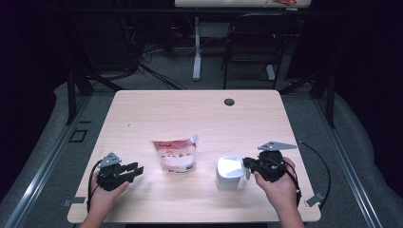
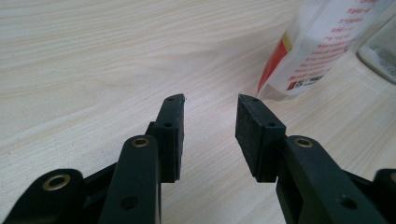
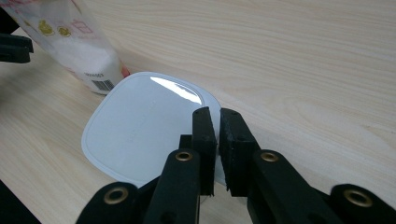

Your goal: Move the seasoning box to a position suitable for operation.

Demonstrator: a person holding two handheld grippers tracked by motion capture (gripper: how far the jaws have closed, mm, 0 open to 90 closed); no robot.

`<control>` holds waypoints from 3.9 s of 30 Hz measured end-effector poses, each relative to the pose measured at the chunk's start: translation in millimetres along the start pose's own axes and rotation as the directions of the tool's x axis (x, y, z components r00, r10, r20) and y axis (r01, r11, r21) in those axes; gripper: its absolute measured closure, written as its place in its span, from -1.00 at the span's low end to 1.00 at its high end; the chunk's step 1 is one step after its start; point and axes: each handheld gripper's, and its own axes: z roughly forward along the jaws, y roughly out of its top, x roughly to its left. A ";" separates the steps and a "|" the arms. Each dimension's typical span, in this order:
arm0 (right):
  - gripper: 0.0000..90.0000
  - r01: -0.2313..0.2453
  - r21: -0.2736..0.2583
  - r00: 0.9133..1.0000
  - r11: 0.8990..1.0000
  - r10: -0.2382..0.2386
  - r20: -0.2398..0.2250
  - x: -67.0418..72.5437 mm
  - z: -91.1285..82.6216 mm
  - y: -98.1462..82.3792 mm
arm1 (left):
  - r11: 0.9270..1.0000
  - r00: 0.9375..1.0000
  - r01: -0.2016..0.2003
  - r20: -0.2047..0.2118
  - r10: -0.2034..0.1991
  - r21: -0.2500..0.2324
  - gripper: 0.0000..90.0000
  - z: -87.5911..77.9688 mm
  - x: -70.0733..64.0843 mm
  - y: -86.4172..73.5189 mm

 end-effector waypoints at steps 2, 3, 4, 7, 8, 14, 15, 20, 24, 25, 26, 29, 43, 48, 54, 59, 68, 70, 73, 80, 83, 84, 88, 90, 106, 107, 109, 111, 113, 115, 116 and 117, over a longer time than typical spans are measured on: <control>0.91 -0.001 -0.001 1.000 1.000 0.001 -0.003 -0.2 0.0 -0.1 | 1.000 1.000 0.000 0.000 0.000 0.000 0.38 0.0 0.1 0.0; 0.93 0.000 -0.003 1.000 1.000 0.000 -0.012 -1.2 -0.1 -0.4 | 1.000 1.000 0.000 0.001 0.000 -0.001 0.38 0.0 0.1 0.0; 0.93 0.000 -0.003 1.000 1.000 0.000 -0.012 -1.2 -0.1 -0.4 | 1.000 1.000 0.001 0.002 -0.001 -0.002 0.38 0.0 0.1 0.0; 0.95 -0.010 0.005 1.000 1.000 0.010 -0.003 -3.0 -0.6 -1.3 | 1.000 1.000 0.001 0.003 -0.001 -0.003 0.38 -0.2 0.0 0.0; 0.95 -0.020 -0.003 1.000 1.000 0.020 -0.006 -3.4 0.1 -2.1 | 1.000 1.000 0.002 0.003 -0.001 -0.003 0.38 -0.2 0.0 0.0; 0.95 -0.036 -0.004 0.999 0.999 0.036 -0.022 -6.9 -0.4 -3.5 | 1.000 1.000 0.001 0.000 -0.001 -0.001 0.38 -0.2 0.2 0.1; 0.95 -0.049 -0.011 0.998 0.999 0.049 -0.030 -7.7 0.0 -4.2 | 1.000 1.000 0.000 0.000 0.000 -0.001 0.38 0.0 0.3 0.1; 0.95 -0.056 -0.013 0.997 0.998 0.056 -0.044 -9.3 -0.4 -4.8 | 1.000 1.000 0.000 0.000 0.000 0.000 0.38 0.1 0.1 0.2; 0.95 -0.070 -0.019 0.996 0.997 0.069 -0.058 -11.0 -0.2 -5.8 | 1.000 1.000 0.000 0.000 0.000 -0.002 0.38 0.0 0.3 0.1; 0.95 -0.075 -0.023 0.995 0.997 0.074 -0.061 -11.4 0.0 -6.1 | 1.000 1.000 0.000 -0.001 0.000 -0.002 0.38 -0.1 0.2 0.1; 0.95 -0.078 -0.022 0.995 0.997 0.076 -0.060 -11.9 -0.1 -6.4 | 1.000 1.000 0.000 0.000 0.000 -0.003 0.38 0.0 0.1 0.1; 0.93 -0.091 -0.026 0.994 0.996 0.089 -0.071 -13.4 -0.1 -7.4 | 1.000 1.000 0.001 0.000 -0.001 -0.003 0.38 -0.1 0.2 0.1; 0.94 -0.156 -0.051 0.978 0.986 0.147 -0.145 -23.2 1.1 -13.0 | 1.000 1.000 -0.001 -0.004 0.001 -0.001 0.38 0.0 0.3 0.2; 0.94 -0.179 -0.054 0.971 0.982 0.168 -0.171 -26.7 1.6 -14.7 | 1.000 1.000 -0.001 -0.004 0.001 -0.001 0.38 0.0 0.3 0.3; 0.94 -0.189 -0.054 0.968 0.980 0.177 -0.181 -28.5 1.7 -15.5 | 1.000 1.000 -0.002 -0.004 0.002 0.000 0.38 0.2 0.3 0.3; 0.94 -0.200 -0.055 0.964 0.978 0.186 -0.189 -30.1 2.1 -16.4 | 1.000 1.000 -0.002 -0.004 0.002 0.001 0.38 0.2 0.3 0.3; 0.96 -0.212 -0.061 0.959 0.975 0.196 -0.203 -30.8 2.6 -17.5 | 1.000 1.000 -0.002 -0.004 0.002 0.001 0.38 0.3 0.2 0.3; 0.97 -0.214 -0.056 0.960 0.975 0.199 -0.195 -31.4 2.7 -17.9 | 1.000 1.000 -0.002 -0.005 0.002 0.001 0.38 0.3 0.3 0.3; 0.97 -0.212 -0.045 0.962 0.976 0.201 -0.183 -32.8 3.4 -19.2 | 1.000 1.000 -0.002 -0.004 0.002 0.005 0.38 0.1 0.3 0.4; 0.92 -0.241 -0.023 0.956 0.970 0.233 -0.179 -39.0 11.1 -25.5 | 1.000 1.000 0.000 -0.006 0.000 0.000 0.38 0.0 0.5 0.3; 0.90 -0.269 -0.012 0.944 0.963 0.261 -0.199 -43.0 13.6 -28.9 | 1.000 1.000 -0.001 -0.006 0.001 -0.001 0.38 -0.2 0.6 0.2; 0.90 -0.275 -0.014 0.943 0.961 0.266 -0.202 -44.8 14.1 -29.9 | 1.000 1.000 -0.001 -0.006 0.001 0.000 0.38 -0.2 0.6 0.2; 0.89 -0.270 -0.020 0.946 0.963 0.261 -0.192 -46.3 12.9 -30.9 | 1.000 1.000 -0.001 -0.008 0.001 -0.001 0.38 -0.2 0.6 0.2; 0.88 -0.267 -0.027 0.949 0.963 0.257 -0.184 -47.2 12.3 -32.1 | 1.000 1.000 -0.002 -0.009 0.002 0.000 0.38 -0.1 0.5 0.1; 0.81 -0.191 -0.025 0.978 0.981 0.188 -0.092 -43.7 8.5 -57.8 | 1.000 1.000 0.003 -0.010 -0.003 -0.002 0.37 -0.2 0.5 0.0; 0.80 -0.180 -0.019 0.980 0.984 0.178 -0.086 -42.0 8.4 -59.1 | 1.000 1.000 0.002 -0.011 -0.002 -0.002 0.37 -0.4 0.6 0.0; 0.78 -0.159 -0.008 0.985 0.987 0.158 -0.076 -38.9 8.2 -61.5 | 1.000 1.000 0.003 -0.011 -0.003 -0.002 0.37 -0.6 0.6 0.0; 0.75 -0.146 -0.001 0.987 0.989 0.146 -0.073 -36.6 8.3 -63.4 | 1.000 1.000 0.002 -0.011 -0.002 -0.002 0.37 -0.6 0.6 0.0; 0.71 -0.140 0.002 0.987 0.990 0.140 -0.078 -34.9 9.3 -64.6 | 1.000 1.000 0.003 -0.011 -0.003 -0.003 0.37 -0.7 0.5 0.0; 0.66 -0.124 0.005 0.988 0.992 0.124 -0.091 -33.8 12.2 -64.9 | 1.000 1.000 0.002 -0.010 -0.002 -0.003 0.37 -0.4 0.5 0.1; 0.66 -0.124 0.005 0.988 0.992 0.124 -0.091 -33.8 12.2 -64.9 | 1.000 1.000 0.002 -0.010 -0.002 -0.002 0.37 -0.2 0.6 0.1; 0.64 -0.119 0.006 0.988 0.993 0.119 -0.095 -32.8 14.2 -64.8 | 1.000 1.000 0.002 -0.011 -0.002 -0.001 0.37 -0.1 0.5 0.2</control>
